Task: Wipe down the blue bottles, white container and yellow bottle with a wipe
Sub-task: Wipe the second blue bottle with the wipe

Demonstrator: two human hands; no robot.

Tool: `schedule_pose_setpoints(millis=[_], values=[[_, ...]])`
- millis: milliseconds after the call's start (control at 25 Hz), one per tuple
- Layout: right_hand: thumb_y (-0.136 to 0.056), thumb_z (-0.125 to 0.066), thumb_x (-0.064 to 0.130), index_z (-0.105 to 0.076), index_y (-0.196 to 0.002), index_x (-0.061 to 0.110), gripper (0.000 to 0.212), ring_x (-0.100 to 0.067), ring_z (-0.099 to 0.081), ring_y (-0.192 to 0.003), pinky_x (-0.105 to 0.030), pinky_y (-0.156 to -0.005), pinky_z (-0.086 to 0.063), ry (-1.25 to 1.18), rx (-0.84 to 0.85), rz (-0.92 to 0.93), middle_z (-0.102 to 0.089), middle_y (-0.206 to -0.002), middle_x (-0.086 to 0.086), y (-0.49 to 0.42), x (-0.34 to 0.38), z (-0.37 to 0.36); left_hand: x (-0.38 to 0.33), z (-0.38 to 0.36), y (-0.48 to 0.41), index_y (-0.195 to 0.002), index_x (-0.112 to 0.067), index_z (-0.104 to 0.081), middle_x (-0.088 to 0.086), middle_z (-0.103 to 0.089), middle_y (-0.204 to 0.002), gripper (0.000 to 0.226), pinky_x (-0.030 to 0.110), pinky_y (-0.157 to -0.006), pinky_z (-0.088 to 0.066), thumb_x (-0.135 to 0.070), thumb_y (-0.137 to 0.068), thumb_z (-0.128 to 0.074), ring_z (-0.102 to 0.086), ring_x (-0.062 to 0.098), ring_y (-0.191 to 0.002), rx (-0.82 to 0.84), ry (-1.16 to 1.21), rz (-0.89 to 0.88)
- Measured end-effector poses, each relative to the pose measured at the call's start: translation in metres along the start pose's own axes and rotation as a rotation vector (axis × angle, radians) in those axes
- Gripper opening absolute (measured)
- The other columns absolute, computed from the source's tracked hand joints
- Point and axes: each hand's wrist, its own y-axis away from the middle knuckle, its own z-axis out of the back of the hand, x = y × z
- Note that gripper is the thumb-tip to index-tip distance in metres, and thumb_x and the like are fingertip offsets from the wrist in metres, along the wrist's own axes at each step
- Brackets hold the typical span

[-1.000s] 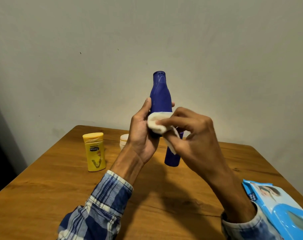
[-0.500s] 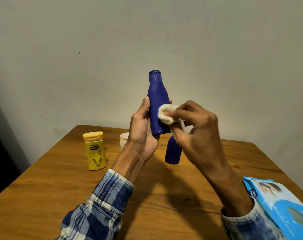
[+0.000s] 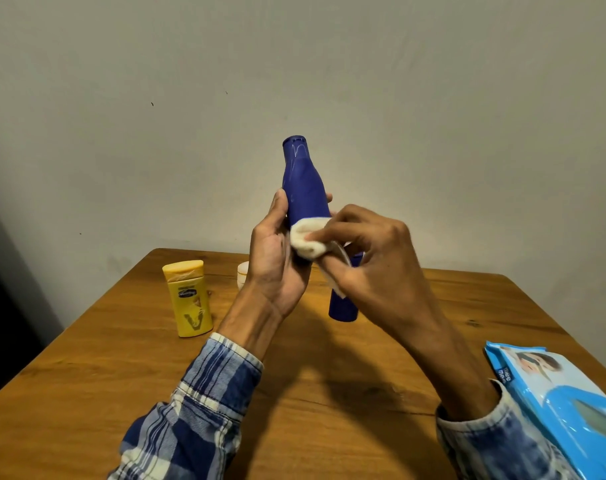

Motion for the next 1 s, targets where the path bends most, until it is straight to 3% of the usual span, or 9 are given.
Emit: schedule_pose_setpoints(millis=[160, 320, 480, 640, 720, 840, 1000], values=[[-0.086, -0.076, 0.010, -0.077, -0.105, 0.016, 0.020, -0.007, -0.063, -0.086, -0.014, -0.071, -0.052, 0.084, -0.141, -0.107, -0.068, -0.098, 0.003, -0.004, -0.012, 0.013, 0.001, 0.000, -0.001, -0.144, -0.007, -0.051, 0.019, -0.069, -0.122, 0.051, 0.038, -0.083, -0.062, -0.042, -0.109, -0.039, -0.070, 0.024, -0.100, -0.003, 0.011, -0.013], [-0.086, -0.076, 0.009, -0.075, -0.108, 0.014, 0.023, -0.009, -0.063, -0.096, -0.016, -0.085, -0.053, 0.013, 0.042, 0.033, -0.066, -0.103, 0.001, 0.002, 0.003, -0.003, 0.002, 0.002, -0.002, -0.146, -0.001, -0.049, 0.016, -0.069, -0.116, 0.062, 0.038, -0.080, -0.062, -0.048, -0.107, -0.043, -0.071, 0.023, -0.092, -0.009, 0.003, 0.032], [-0.085, -0.076, 0.007, -0.076, -0.106, 0.016, 0.022, -0.003, -0.059, -0.088, -0.009, -0.075, -0.048, 0.049, -0.117, -0.034, -0.064, -0.098, 0.003, -0.003, -0.008, 0.006, 0.011, 0.001, -0.002, -0.146, -0.003, -0.050, 0.020, -0.064, -0.124, 0.056, 0.040, -0.089, -0.061, -0.043, -0.107, -0.044, -0.069, 0.025, -0.100, -0.007, 0.027, 0.030], [-0.083, -0.077, 0.008, -0.076, -0.103, 0.015, 0.021, -0.012, -0.061, -0.095, -0.025, -0.087, -0.056, 0.078, 0.151, 0.054, -0.064, -0.102, 0.002, 0.002, 0.000, 0.004, 0.012, -0.002, 0.001, -0.142, -0.004, -0.054, 0.017, -0.067, -0.117, 0.055, 0.040, -0.088, -0.057, -0.044, -0.104, -0.050, -0.068, 0.023, -0.093, -0.004, 0.015, 0.067], [-0.083, -0.078, 0.008, -0.076, -0.104, 0.014, 0.022, -0.010, -0.062, -0.096, -0.022, -0.086, -0.056, 0.042, 0.071, 0.017, -0.064, -0.102, 0.002, -0.001, -0.004, 0.004, 0.011, -0.002, 0.003, -0.142, -0.006, -0.055, 0.015, -0.070, -0.109, 0.050, 0.038, -0.081, -0.062, -0.040, -0.104, -0.051, -0.070, 0.022, -0.089, -0.014, 0.002, 0.030], [-0.086, -0.076, 0.005, -0.075, -0.109, 0.012, 0.024, -0.007, -0.061, -0.094, -0.011, -0.077, -0.051, 0.025, -0.154, -0.034, -0.065, -0.103, 0.000, -0.004, -0.011, 0.009, 0.012, -0.004, 0.003, -0.149, -0.007, -0.049, 0.015, -0.068, -0.115, 0.054, 0.037, -0.089, -0.060, -0.032, -0.101, -0.054, -0.070, 0.022, -0.098, 0.037, 0.032, 0.013], [-0.085, -0.077, 0.007, -0.077, -0.107, 0.012, 0.022, -0.006, -0.063, -0.095, -0.013, -0.082, -0.053, -0.084, -0.033, -0.003, -0.067, -0.103, 0.001, -0.003, -0.008, 0.006, 0.013, -0.003, 0.004, -0.143, -0.015, -0.057, 0.011, -0.071, -0.114, 0.048, 0.038, -0.083, -0.062, -0.023, -0.095, -0.059, -0.070, 0.022, -0.095, 0.050, -0.020, -0.003]])
